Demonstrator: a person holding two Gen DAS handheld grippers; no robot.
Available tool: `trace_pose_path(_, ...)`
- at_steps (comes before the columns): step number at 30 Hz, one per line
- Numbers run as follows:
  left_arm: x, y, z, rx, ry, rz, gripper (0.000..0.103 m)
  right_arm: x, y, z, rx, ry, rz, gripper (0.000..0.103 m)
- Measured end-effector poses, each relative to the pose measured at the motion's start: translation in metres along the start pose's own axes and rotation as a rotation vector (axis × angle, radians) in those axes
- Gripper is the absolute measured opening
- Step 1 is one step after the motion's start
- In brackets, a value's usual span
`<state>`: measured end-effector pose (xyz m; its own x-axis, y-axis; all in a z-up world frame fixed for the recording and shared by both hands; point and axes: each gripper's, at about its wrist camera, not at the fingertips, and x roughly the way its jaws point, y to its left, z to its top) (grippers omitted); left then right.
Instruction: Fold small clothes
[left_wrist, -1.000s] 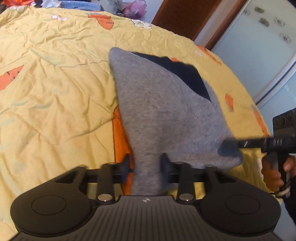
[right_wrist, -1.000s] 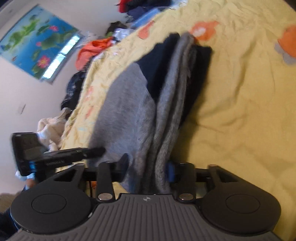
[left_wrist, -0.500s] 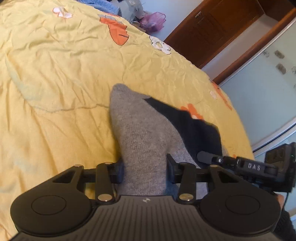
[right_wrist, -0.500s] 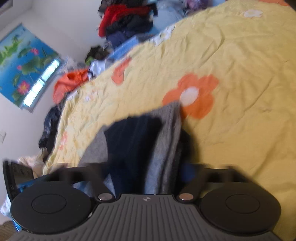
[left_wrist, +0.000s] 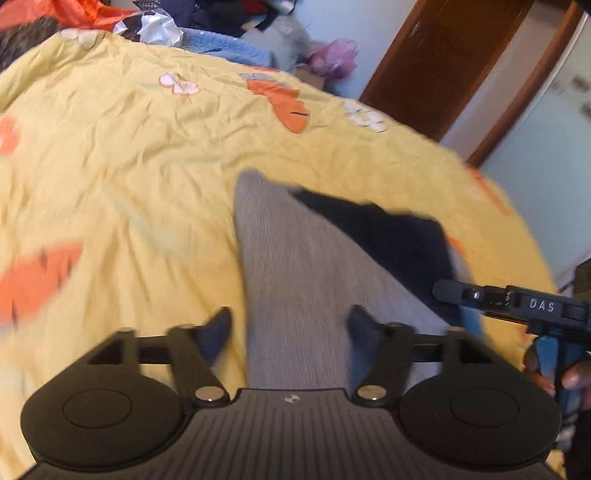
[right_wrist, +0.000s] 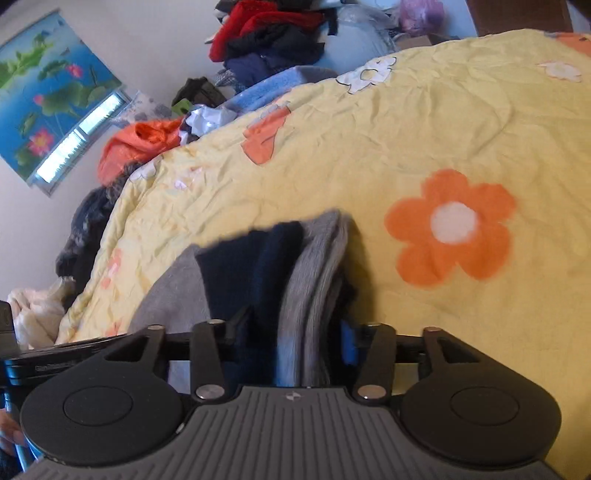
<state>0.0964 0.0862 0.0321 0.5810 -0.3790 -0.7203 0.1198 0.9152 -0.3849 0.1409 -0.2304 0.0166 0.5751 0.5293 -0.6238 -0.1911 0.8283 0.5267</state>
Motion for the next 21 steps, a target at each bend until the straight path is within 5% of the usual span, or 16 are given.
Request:
trace_pose_path(2,-0.016,0.001,-0.031,-0.016,0.005,-0.03,0.083,-0.028,-0.002,-0.018,-0.01,-0.019,0.053,0.064)
trace_pose_path(7,-0.027,-0.015,-0.085,0.0,0.014,-0.057,0.08,-0.069,-0.007,-0.076,-0.025,0.062,0.068,0.065)
trace_pose_path(10,-0.025,-0.033,-0.092,0.07,0.009,0.001,0.054,-0.069,0.003,-0.103,-0.063,0.075,0.062,0.064)
trace_pose_path(11,-0.025,-0.039,-0.093,0.105,0.007,0.049,0.036,-0.069,0.011,-0.11,-0.095,0.069,0.044,0.049)
trace_pose_path(13,-0.029,-0.039,-0.094,0.117,0.023,0.076,0.023,-0.064,0.027,-0.118,-0.173,0.096,0.004,0.021)
trace_pose_path(18,-0.04,-0.035,-0.096,0.168,0.041,0.107,0.017,-0.081,0.04,-0.121,-0.251,0.109,0.019,0.019)
trace_pose_path(21,-0.04,-0.035,-0.101,0.174,0.017,0.125,0.024,-0.073,0.03,-0.124,-0.228,0.125,-0.004,0.022)
